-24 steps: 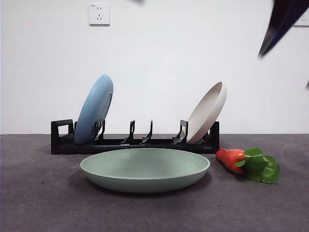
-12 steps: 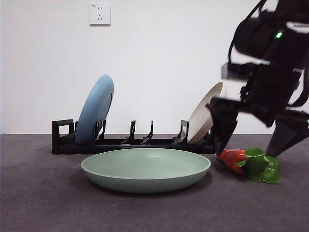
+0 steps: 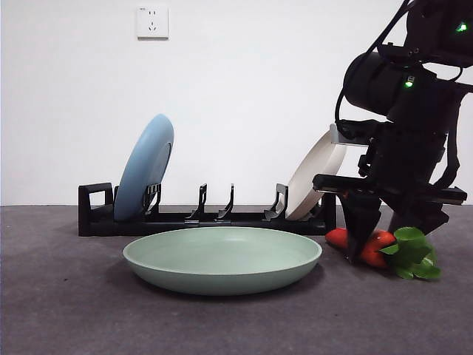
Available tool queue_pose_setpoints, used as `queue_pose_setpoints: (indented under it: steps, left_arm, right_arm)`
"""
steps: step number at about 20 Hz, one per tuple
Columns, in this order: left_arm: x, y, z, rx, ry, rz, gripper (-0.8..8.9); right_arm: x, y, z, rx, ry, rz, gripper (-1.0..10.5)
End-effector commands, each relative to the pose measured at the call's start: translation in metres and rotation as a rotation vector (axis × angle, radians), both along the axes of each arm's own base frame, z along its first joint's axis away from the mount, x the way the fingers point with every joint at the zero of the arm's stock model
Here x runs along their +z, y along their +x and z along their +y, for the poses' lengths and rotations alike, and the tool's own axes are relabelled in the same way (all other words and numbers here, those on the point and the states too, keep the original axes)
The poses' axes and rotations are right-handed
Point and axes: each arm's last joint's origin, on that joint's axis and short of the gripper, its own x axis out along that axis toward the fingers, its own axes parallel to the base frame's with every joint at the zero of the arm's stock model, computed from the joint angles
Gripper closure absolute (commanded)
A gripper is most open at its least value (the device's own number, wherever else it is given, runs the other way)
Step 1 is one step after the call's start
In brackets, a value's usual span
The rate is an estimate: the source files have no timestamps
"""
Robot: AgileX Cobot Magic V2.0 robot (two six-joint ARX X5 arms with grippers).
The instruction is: Take the green plate from the plate rack,put the plate on the table,take the carrot from the table,put the carrot in the plate
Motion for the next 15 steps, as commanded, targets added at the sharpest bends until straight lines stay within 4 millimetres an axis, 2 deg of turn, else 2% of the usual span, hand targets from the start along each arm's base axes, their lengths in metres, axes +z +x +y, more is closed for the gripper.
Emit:
queue_pose_setpoints:
  steps: [1,3,5,7,9,11,15]
  left_arm:
    - [-0.001,-0.001,0.0,-0.002,-0.005,0.004,4.36]
    - [-0.001,0.0,0.0,-0.001,-0.005,0.004,4.36]
    - [-0.001,-0.001,0.0,-0.001,-0.004,0.004,4.36]
    - [-0.001,0.0,0.0,-0.001,-0.005,0.003,4.36]
    - [-0.001,0.0,0.0,0.0,-0.005,0.003,4.36]
    - [-0.001,-0.001,0.0,-0.002,-0.004,0.005,4.36]
    - [-0.002,-0.001,0.001,-0.001,0.01,0.015,4.36]
  right_arm:
    - [-0.004,-0.001,0.003,0.004,0.002,0.019,9.6]
    - [0.006,-0.005,0.006,0.021,0.013,-0.007,9.6]
    - [0.027,-0.014,0.014,0.053,0.046,-0.073,9.6]
    - [0.05,-0.028,0.028,0.093,0.1,-0.147,9.6]
    - [0.061,-0.04,0.047,0.166,0.145,-0.208,9.6]
    - [0.06,-0.048,0.068,0.212,0.185,-0.23,9.6]
    - [0.036,-0.052,0.1,0.265,0.212,-0.21,9.6]
